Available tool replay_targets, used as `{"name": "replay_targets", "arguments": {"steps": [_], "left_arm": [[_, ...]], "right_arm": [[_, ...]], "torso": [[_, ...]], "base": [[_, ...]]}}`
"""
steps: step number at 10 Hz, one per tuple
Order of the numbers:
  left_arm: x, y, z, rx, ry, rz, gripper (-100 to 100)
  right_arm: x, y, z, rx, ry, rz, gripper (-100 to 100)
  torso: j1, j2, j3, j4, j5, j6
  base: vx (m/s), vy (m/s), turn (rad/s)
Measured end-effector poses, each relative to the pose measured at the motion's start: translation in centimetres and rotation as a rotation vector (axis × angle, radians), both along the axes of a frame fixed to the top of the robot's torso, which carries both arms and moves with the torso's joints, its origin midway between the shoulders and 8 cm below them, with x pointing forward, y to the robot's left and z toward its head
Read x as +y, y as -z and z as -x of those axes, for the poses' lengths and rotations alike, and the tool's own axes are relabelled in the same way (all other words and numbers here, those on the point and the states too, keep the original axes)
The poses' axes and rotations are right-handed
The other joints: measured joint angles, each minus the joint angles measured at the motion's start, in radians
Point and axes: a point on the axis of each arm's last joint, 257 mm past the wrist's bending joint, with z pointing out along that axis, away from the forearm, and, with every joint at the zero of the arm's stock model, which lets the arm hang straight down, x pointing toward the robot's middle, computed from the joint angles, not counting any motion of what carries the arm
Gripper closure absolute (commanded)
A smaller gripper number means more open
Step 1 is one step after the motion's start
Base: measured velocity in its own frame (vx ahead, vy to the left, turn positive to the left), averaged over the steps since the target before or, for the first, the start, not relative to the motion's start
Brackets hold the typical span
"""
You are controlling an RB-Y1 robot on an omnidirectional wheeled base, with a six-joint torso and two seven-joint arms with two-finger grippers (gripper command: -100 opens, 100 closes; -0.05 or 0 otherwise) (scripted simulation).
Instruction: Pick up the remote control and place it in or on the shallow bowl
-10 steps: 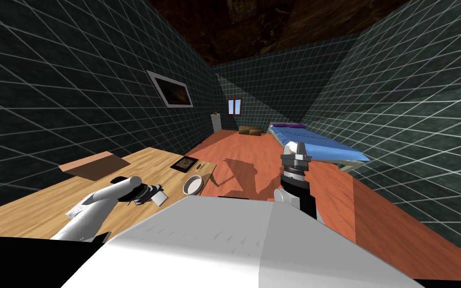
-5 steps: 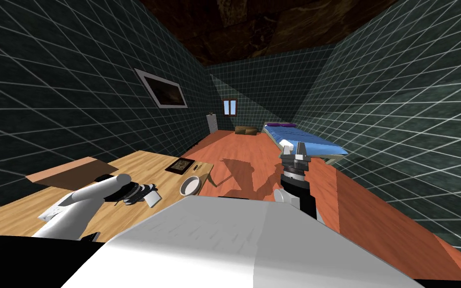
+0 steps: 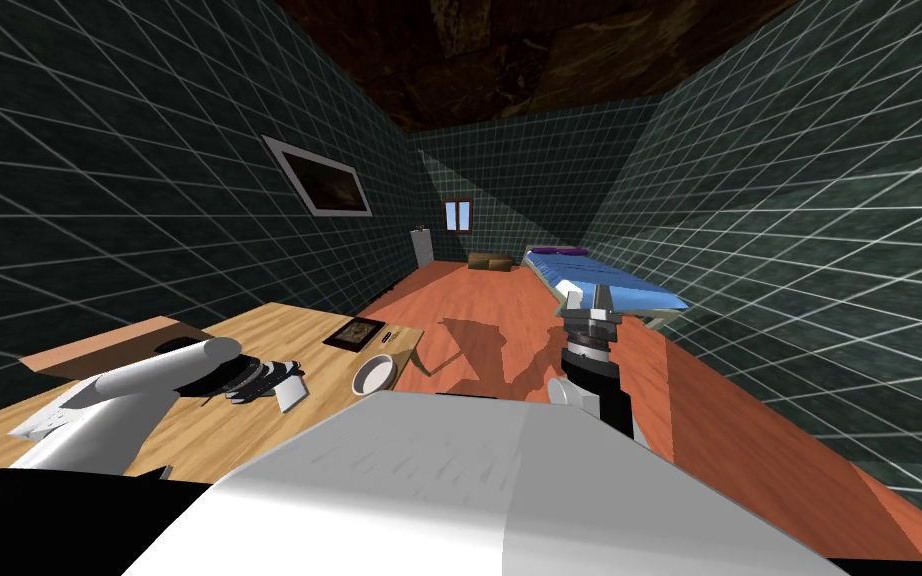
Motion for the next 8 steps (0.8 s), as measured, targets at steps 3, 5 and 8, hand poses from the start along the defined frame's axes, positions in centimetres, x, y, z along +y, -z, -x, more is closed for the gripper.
{"name": "replay_targets", "arguments": {"steps": [3,5,8], "left_arm": [[0.9,-1.9,-0.2,-0.001,-0.021,-0.014,100],[0.2,-0.9,0.6,0.021,-0.052,0.012,100],[-1.1,0.8,1.6,0.055,-0.093,0.055,100]], "right_arm": [[0.0,0.0,0.0,0.0,0.0,0.0,0],[0.0,0.0,0.0,0.0,0.0,0.0,0],[0.0,0.0,0.0,0.0,0.0,0.0,0]], "torso": [[-0.007,-0.007,-0.004,-0.002,0.0,0.0],[-0.008,-0.01,-0.006,-0.003,0.0,-0.001],[-0.005,-0.012,-0.007,-0.003,0.0,-0.003]], "base": [[0.171,-0.164,0.164],[0.206,-0.164,0.15],[0.188,-0.143,0.134]]}}
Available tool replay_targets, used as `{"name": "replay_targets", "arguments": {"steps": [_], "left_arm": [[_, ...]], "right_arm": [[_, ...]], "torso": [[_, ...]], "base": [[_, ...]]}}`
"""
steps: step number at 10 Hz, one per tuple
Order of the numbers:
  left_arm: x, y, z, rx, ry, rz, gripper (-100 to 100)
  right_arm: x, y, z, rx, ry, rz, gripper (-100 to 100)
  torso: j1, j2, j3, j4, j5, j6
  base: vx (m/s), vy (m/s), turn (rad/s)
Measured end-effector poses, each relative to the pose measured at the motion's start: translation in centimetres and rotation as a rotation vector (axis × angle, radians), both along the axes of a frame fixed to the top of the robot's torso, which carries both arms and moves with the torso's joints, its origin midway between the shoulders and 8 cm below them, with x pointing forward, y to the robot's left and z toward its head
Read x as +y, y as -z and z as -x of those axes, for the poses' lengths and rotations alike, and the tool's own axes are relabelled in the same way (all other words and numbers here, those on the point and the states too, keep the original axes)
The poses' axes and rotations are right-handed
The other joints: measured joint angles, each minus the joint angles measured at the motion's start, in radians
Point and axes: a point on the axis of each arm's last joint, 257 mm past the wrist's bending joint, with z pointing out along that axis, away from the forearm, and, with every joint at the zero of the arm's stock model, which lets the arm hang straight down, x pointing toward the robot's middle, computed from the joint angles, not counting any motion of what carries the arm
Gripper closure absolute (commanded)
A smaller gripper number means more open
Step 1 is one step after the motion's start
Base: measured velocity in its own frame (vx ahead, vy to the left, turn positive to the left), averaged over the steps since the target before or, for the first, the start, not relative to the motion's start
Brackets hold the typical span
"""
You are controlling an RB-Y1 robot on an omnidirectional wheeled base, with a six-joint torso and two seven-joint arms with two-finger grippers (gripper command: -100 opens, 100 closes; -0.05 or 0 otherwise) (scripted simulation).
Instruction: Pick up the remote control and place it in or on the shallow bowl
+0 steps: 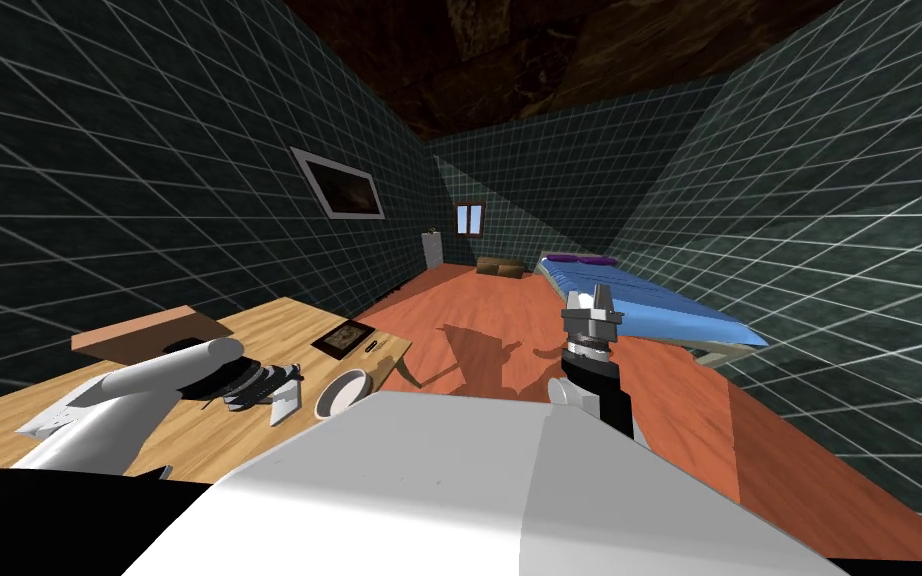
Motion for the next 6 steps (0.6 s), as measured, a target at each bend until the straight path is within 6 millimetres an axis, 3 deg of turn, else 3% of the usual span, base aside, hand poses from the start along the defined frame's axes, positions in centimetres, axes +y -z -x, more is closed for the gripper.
{"name": "replay_targets", "arguments": {"steps": [4,5,6], "left_arm": [[-1.9,2.8,2.0,0.051,-0.059,0.061,100],[-2.4,3.4,2.3,0.063,-0.074,0.074,100],[-2.6,3.5,2.3,0.066,-0.078,0.078,-100]], "right_arm": [[0.0,0.0,0.0,0.0,0.0,0.0,0],[0.0,0.0,0.0,0.0,0.0,0.0,0],[0.0,0.0,0.0,0.0,0.0,0.0,0]], "torso": [[0.0,0.0,0.0,-0.001,-0.001,-0.002],[0.0,0.0,0.0,-0.001,-0.001,-0.002],[0.005,0.005,0.002,0.0,-0.001,-0.002]], "base": [[0.178,-0.161,0.163],[0.069,-0.079,0.031],[0.013,-0.016,-0.004]]}}
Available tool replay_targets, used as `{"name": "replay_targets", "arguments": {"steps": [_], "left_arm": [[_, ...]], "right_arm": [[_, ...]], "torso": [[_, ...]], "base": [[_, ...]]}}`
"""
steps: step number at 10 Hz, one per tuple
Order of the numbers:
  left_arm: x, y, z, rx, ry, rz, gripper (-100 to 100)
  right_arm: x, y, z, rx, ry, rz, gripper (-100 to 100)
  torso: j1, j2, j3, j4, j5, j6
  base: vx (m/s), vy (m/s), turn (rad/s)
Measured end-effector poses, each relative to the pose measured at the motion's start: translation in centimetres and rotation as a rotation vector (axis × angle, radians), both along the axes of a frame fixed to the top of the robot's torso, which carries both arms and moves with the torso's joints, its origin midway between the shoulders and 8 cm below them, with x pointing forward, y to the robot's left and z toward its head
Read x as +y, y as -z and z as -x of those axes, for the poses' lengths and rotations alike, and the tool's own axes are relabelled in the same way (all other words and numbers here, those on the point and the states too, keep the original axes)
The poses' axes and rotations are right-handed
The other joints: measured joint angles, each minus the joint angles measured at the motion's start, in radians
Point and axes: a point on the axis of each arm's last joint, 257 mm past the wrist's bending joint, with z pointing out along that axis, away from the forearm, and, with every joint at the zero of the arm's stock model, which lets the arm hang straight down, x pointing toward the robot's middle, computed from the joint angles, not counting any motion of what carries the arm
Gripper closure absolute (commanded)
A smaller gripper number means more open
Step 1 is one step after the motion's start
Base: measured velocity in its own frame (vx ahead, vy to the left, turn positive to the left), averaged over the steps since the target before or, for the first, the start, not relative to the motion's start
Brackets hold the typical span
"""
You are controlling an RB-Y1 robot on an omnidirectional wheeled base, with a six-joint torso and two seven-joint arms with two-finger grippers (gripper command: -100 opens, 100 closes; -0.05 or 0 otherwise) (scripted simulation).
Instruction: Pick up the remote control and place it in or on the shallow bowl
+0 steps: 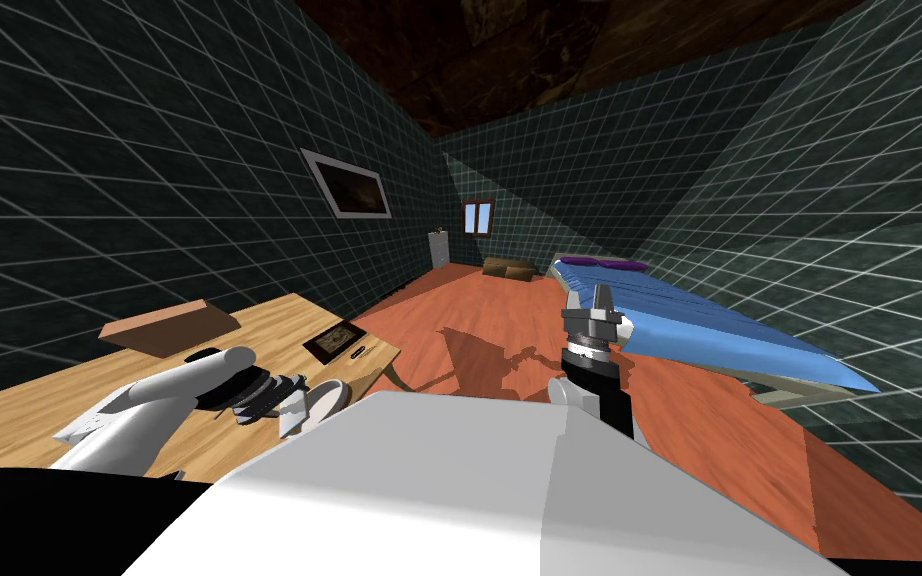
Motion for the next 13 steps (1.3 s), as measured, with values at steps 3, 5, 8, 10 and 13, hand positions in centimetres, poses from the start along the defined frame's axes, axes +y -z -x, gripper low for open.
{"name": "replay_targets", "arguments": {"steps": [3,5,8,10,13], "left_arm": [[0.0,0.0,0.0,0.0,0.001,0.0,-100],[0.0,0.0,-0.1,-0.001,0.001,0.001,0],[0.5,-1.6,-0.4,-0.004,0.01,0.002,-100],[0.6,-2.9,-0.3,-0.005,0.021,0.003,-100],[0.9,-4.6,-0.4,-0.004,0.033,0.007,0]], "right_arm": [[0.0,0.0,0.0,0.0,0.0,0.0,0],[0.0,0.0,0.0,0.0,0.0,0.0,0],[0.0,0.0,0.0,0.0,0.0,0.0,0],[0.0,0.0,0.0,0.0,0.0,0.0,0],[0.0,0.0,0.0,0.0,0.0,0.0,0]], "torso": [[0.006,0.006,0.004,0.002,0.002,0.0],[0.007,0.007,0.004,0.002,0.001,-0.001],[0.005,0.006,0.004,0.001,0.001,-0.002],[0.005,0.006,0.004,0.001,0.0,-0.002],[0.006,0.007,0.004,0.002,0.001,-0.001]], "base": [[0.002,-0.002,0.0],[0.0,0.0,0.0],[0.029,-0.017,0.052],[0.03,-0.023,0.052],[0.014,-0.011,0.022]]}}
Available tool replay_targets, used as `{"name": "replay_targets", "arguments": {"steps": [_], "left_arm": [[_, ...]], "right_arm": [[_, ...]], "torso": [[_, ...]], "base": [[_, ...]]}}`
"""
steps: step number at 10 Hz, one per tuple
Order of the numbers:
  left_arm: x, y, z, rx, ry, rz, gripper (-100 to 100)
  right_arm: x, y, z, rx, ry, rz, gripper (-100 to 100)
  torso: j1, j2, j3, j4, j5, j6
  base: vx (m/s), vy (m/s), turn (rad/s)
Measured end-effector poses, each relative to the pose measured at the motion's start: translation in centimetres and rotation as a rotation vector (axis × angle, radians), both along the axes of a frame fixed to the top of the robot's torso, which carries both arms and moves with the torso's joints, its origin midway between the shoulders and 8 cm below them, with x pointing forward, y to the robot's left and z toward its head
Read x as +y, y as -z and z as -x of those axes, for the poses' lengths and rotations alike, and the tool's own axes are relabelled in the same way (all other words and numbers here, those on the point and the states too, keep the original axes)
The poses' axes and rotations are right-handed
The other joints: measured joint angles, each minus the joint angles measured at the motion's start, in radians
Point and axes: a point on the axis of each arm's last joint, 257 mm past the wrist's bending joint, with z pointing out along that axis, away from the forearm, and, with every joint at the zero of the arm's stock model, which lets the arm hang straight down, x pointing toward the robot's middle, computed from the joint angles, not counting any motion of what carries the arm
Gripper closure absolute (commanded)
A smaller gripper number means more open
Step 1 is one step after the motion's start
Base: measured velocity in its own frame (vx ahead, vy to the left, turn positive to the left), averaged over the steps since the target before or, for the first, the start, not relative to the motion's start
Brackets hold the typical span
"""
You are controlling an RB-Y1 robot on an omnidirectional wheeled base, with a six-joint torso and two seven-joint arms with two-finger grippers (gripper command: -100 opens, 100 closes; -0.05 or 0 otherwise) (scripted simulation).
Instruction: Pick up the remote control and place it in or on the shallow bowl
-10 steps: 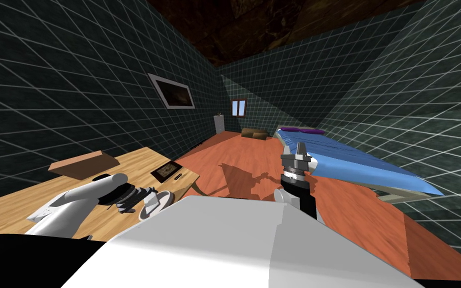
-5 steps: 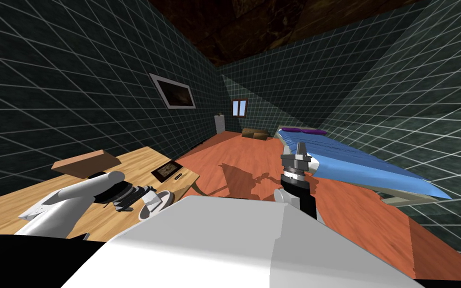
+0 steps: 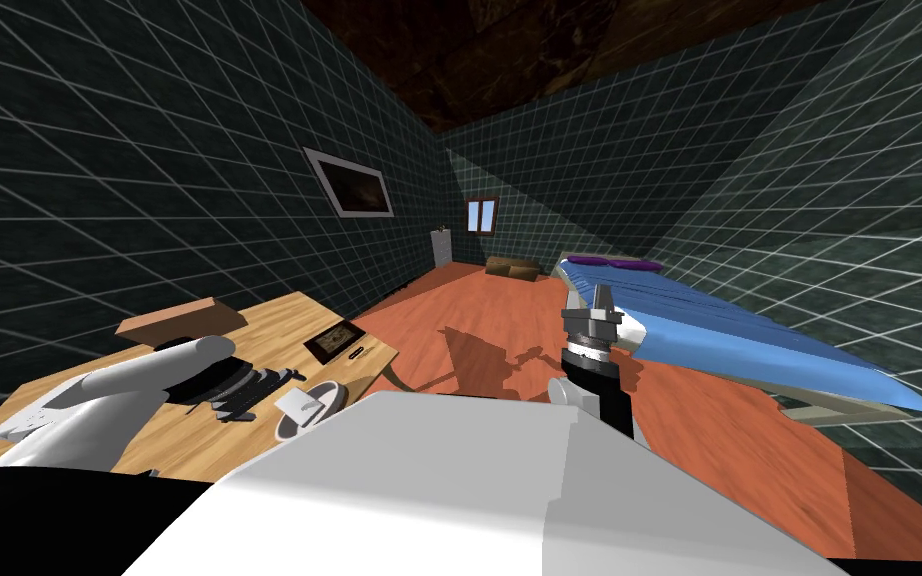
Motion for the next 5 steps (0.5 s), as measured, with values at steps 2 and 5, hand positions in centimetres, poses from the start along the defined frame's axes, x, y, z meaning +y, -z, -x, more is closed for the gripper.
{"name": "replay_targets", "arguments": {"steps": [2,5], "left_arm": [[0.0,0.01,0.0,0.0,0.0,0.0,0],[0.0,0.01,-0.01,0.0,0.0,0.0,0]], "right_arm": [[0.0,0.0,0.0,0.0,0.0,0.0,0],[0.0,0.0,0.0,0.0,0.0,0.0,0]], "torso": [[0.001,0.001,0.001,0.0,0.0,0.0],[0.001,0.001,0.001,0.0,0.0,0.0]], "base": [[0.0,0.0,0.0],[0.0,0.0,0.0]]}}
